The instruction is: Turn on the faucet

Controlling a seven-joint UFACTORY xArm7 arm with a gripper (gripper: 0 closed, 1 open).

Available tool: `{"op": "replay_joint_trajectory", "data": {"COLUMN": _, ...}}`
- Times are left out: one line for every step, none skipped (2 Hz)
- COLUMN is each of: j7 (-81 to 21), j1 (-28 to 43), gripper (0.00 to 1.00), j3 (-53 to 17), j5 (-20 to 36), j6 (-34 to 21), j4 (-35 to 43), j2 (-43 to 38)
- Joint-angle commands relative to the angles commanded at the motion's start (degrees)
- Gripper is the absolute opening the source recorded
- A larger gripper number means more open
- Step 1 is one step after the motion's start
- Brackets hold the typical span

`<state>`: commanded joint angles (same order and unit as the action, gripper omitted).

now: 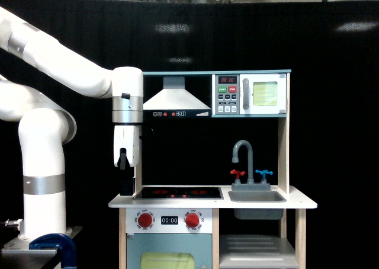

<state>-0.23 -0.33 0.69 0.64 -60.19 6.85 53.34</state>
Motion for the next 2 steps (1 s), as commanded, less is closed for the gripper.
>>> {"op": "replay_joint_trajectory", "data": {"j7": -1.2, "j1": 0.3, "gripper": 1.00, "j3": -0.4, "j5": -0.3, "j6": 0.0, "j4": 0.0, "j2": 0.0}}
{"op": "replay_joint_trajectory", "data": {"j7": -6.7, "j1": 3.3, "gripper": 1.00, "j3": -1.9, "j5": -0.3, "j6": 2.4, "j4": -0.1, "j2": -0.4}}
